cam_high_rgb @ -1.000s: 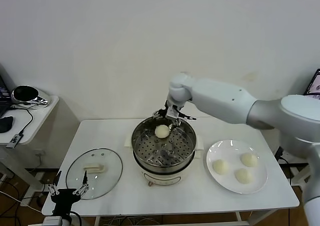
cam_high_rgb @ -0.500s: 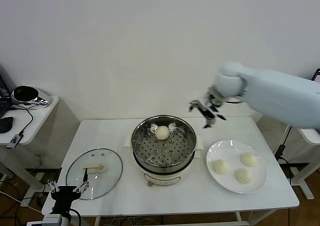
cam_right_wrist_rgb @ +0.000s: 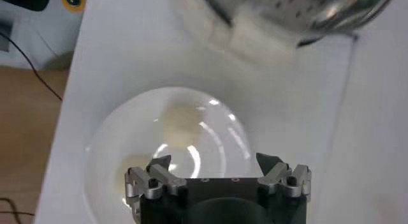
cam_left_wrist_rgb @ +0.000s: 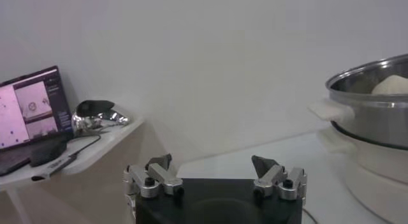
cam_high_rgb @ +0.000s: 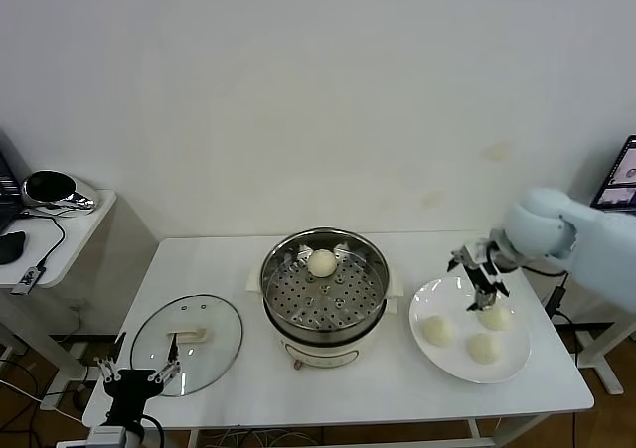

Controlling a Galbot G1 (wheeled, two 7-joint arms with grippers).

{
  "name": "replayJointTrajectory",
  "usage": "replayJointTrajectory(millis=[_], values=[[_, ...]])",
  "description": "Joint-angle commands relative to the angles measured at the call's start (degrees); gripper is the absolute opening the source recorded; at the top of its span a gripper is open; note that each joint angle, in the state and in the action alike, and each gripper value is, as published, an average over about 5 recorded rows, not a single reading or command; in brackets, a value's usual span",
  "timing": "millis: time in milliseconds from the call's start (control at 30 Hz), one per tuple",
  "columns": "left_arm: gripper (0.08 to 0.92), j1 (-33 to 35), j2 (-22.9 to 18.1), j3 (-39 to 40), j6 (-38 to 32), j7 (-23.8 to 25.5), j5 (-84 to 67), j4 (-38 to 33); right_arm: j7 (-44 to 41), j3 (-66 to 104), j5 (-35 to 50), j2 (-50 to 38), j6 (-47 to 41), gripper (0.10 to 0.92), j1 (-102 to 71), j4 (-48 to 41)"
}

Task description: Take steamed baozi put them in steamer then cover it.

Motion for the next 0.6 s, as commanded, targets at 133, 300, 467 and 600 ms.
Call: replayJointTrajectory(millis=[133, 300, 467, 600], values=[[0.823, 0.2, -0.5, -0.1, 0.1, 0.0, 0.3, -0.1, 0.5, 10.6, -5.5, 1.8, 0.9, 0.823, -16.5, -5.9], [0.823, 0.7, -0.5, -0.6, 0.1, -0.1, 0.3, -0.1, 1.1, 12.2, -7.0, 6.2, 1.6, 0.823, -19.3, -10.0], [0.823, 0.8, -0.7, -0.6, 0.0, -0.1, 0.3, 0.1, 2.1, 12.8, -6.8, 9.1, 1.9, 0.823, -20.6, -12.5], [0.823, 0.7, -0.7, -0.6, 0.0, -0.1, 0.2, 0.2, 2.9, 13.5, -7.0, 11.1, 2.1, 0.823, -21.4, -14.2]])
